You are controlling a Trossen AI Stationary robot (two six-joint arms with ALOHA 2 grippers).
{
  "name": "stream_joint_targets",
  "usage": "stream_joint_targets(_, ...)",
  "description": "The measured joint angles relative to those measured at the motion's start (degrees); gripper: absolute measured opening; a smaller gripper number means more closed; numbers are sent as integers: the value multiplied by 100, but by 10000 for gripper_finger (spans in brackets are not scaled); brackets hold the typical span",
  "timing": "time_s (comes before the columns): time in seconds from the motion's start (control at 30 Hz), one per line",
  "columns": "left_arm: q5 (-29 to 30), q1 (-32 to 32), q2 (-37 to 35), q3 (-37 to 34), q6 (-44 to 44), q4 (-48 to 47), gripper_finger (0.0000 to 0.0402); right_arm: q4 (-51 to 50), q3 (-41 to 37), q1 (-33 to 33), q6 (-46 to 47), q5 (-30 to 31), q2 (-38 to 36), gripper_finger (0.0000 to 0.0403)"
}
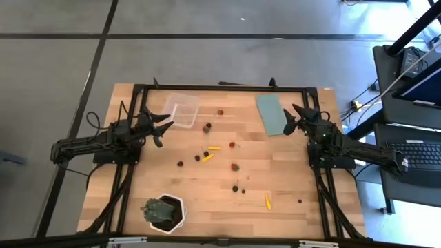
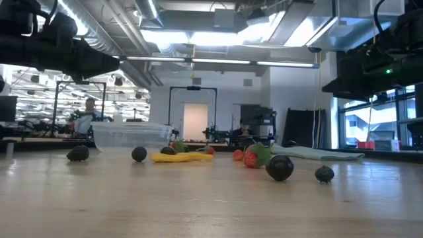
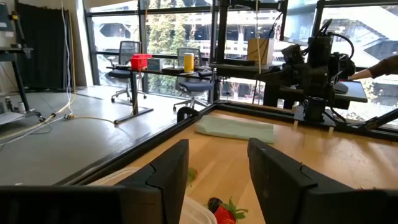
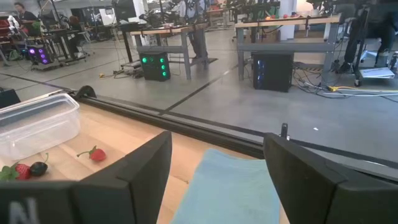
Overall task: Pick and placing Produce into tupperware
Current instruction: Put the blackberry into the transparent bin
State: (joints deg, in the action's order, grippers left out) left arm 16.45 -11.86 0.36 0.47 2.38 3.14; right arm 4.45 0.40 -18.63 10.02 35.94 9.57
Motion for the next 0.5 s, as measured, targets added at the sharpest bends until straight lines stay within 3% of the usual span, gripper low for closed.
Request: stream_joint_targets(0.5,0,0,0,-2,-1,-2,155,0,1,0,0,0,0,255)
